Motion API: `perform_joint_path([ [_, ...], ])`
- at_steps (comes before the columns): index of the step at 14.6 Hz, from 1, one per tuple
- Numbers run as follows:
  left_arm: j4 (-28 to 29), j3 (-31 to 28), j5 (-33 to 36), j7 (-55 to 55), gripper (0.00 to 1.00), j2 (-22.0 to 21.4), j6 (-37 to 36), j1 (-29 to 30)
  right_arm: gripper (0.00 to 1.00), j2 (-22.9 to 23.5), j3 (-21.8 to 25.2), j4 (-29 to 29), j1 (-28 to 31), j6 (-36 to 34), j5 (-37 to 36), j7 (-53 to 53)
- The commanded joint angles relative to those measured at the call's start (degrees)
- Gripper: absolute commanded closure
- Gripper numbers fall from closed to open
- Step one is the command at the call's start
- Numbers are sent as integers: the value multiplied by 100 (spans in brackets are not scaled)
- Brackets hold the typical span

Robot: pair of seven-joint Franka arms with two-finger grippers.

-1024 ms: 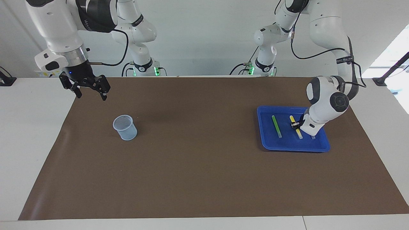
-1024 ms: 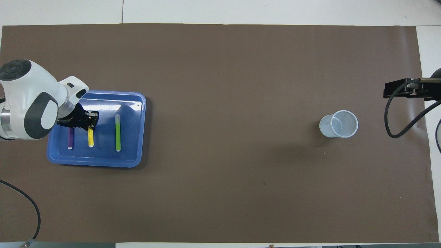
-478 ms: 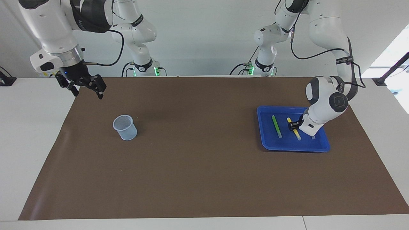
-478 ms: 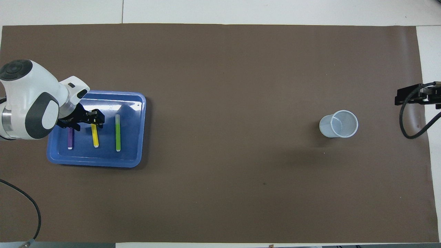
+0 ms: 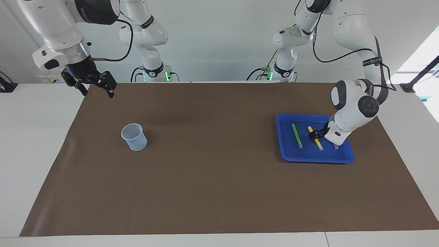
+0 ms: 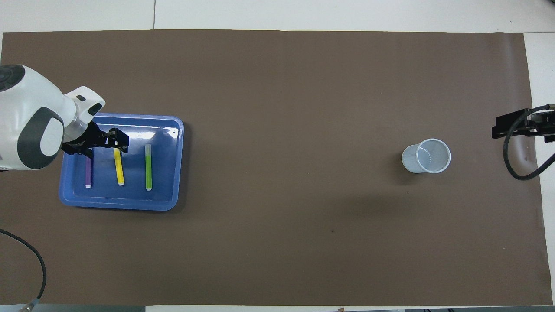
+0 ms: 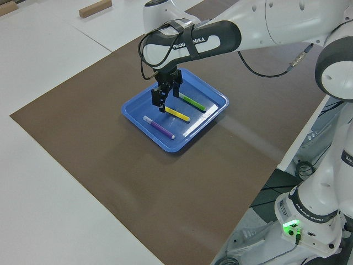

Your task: Right arm passes pens to left for tray arrangement

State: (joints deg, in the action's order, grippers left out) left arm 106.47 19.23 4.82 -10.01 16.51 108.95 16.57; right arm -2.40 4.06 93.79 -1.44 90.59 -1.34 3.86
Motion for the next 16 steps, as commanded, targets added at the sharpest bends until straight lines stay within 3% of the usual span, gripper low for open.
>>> perform_joint_path([
  [1, -626, -16, -385, -88, 0, -621, -1126, -49, 0, 108, -63, -195, 91, -173, 143, 53],
  [6, -707, 10, -403, -739, 0, -1816, -1946, -102, 0, 108, -212, -247, 91, -278, 73, 256],
  [9, -698, -42, -403, -712, 0, -2108, -2185, -319, 0, 126, -221, -247, 91, -287, 81, 361],
  [11, -733, -750, -403, -739, 0, -2117, -2246, -1143, 0, 126, -291, -247, 108, -253, 81, 466],
  [13, -916, -2014, -412, -713, 0, -2100, -2491, -2398, 0, 126, -292, -221, 109, -226, 81, 467],
  [14, -1066, -2298, -429, -704, 0, -2056, -2675, -2674, 0, 117, -292, -212, 109, -226, 81, 467],
  [16, -1312, -2328, -595, -721, 0, -1994, -2791, -2703, 0, 126, -292, -203, 82, -217, 99, 467],
])
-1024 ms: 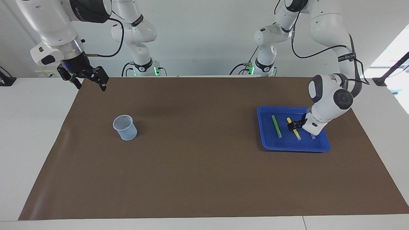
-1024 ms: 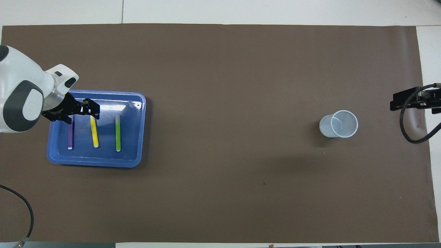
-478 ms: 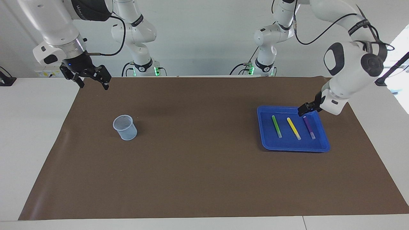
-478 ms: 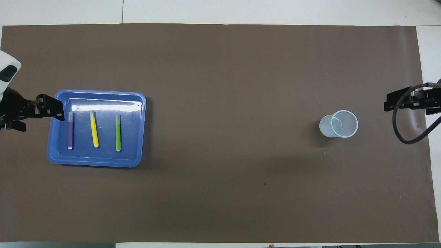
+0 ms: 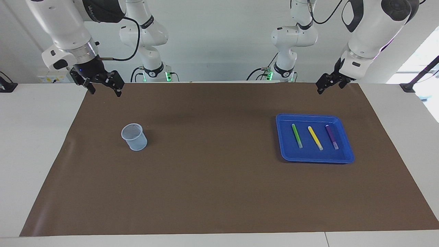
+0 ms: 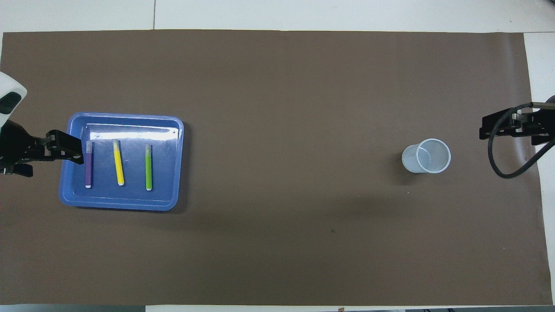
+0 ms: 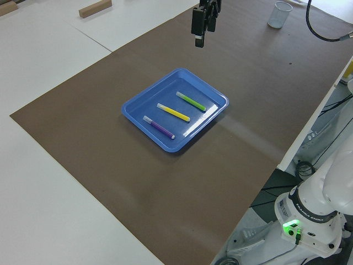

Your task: Right arm passes pens to left for tray arrangement

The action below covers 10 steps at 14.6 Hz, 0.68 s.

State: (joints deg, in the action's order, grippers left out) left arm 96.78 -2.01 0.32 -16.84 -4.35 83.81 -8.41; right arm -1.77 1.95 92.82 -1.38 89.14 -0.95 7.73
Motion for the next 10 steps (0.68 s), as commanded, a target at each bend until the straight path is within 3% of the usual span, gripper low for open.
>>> perform_joint_path([
  [1, -492, -229, -173, -38, 0, 162, -338, -231, 0, 63, -72, -98, 33, -72, 59, 89],
  [4, -872, -186, -173, -30, 0, 312, -768, -231, 0, 71, -63, -80, -3, -64, 59, 54],
  [7, -547, -177, -208, 128, 0, 216, -560, -205, 0, 63, -63, -71, 24, -64, 68, 27],
  [10, -573, -150, -295, 173, 0, 242, -357, -187, 0, 63, -72, -63, 6, -63, 95, 36],
])
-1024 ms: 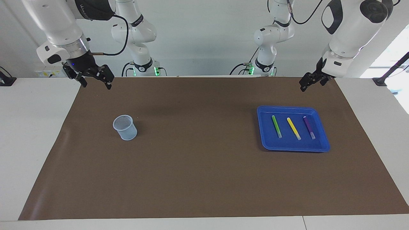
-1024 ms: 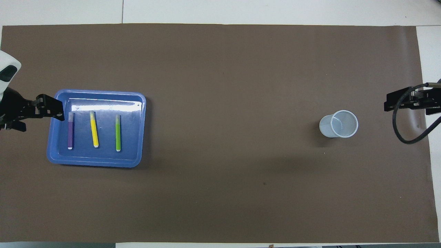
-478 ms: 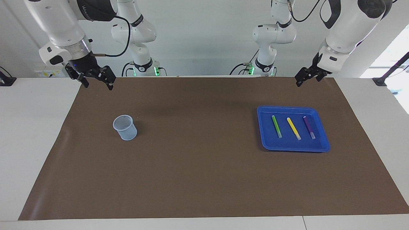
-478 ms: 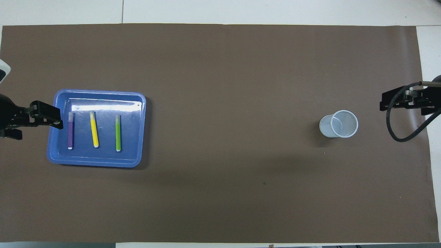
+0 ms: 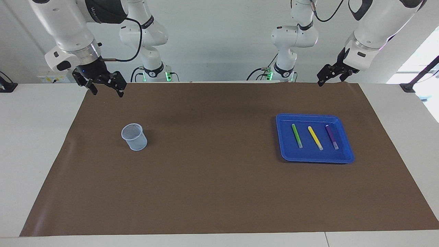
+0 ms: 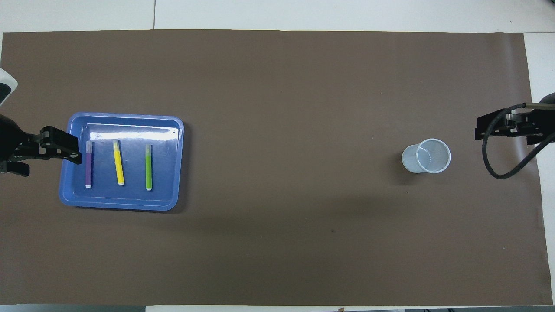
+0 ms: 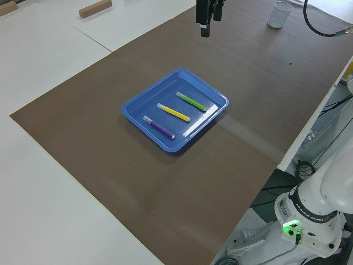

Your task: Right arm passes pens to left for tray arrangement

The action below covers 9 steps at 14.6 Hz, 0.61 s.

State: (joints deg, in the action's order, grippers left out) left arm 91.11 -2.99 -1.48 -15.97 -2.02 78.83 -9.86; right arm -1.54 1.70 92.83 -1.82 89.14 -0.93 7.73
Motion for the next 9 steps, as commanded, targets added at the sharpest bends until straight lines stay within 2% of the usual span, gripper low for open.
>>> perform_joint_path([
  [1, -6, -52, -229, 76, 0, 35, 272, -8, 0, 39, -47, -54, 50, -64, 93, 36],
  [9, 29, -79, -247, 120, 0, -9, 414, -42, 0, 31, -47, -37, 41, -64, 93, 36],
])
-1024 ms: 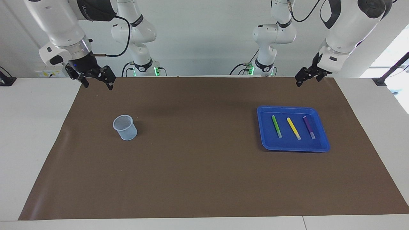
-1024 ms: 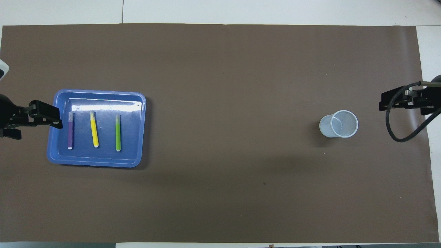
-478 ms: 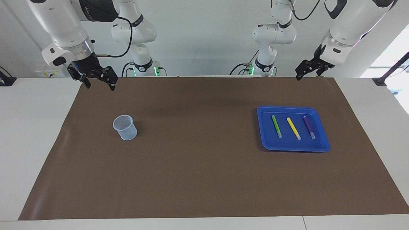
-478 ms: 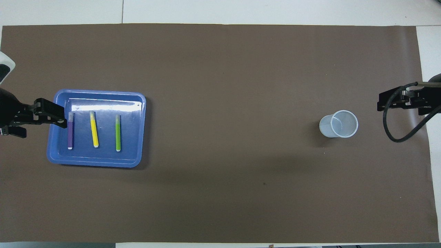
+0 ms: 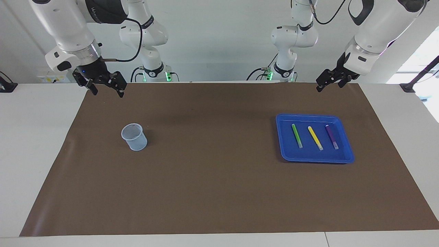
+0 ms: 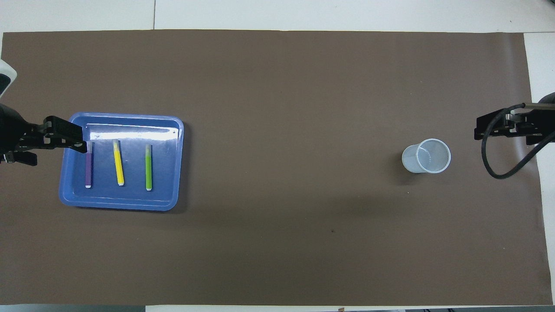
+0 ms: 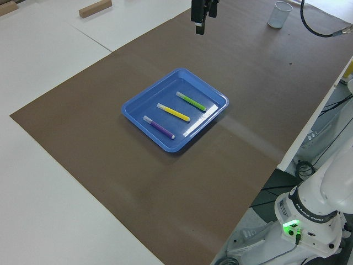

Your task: Right arm passes pens to left for tray arrangement

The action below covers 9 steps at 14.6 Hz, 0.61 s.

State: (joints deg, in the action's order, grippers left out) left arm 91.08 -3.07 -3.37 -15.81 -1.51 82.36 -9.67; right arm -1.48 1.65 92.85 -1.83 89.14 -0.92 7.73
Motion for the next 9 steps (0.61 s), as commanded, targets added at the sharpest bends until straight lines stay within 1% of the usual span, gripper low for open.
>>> perform_joint_path([
  [1, 50, -71, -58, 183, 0, -68, 52, -70, 0, 25, -42, -39, 51, -64, 92, 27],
  [3, 59, -80, -58, 499, 0, -77, 17, -61, 0, 25, -42, -39, 52, -55, 92, 18],
  [9, 120, -89, -41, 561, 0, -95, 26, -52, 0, 16, -42, 5, 43, 68, 101, 10],
])
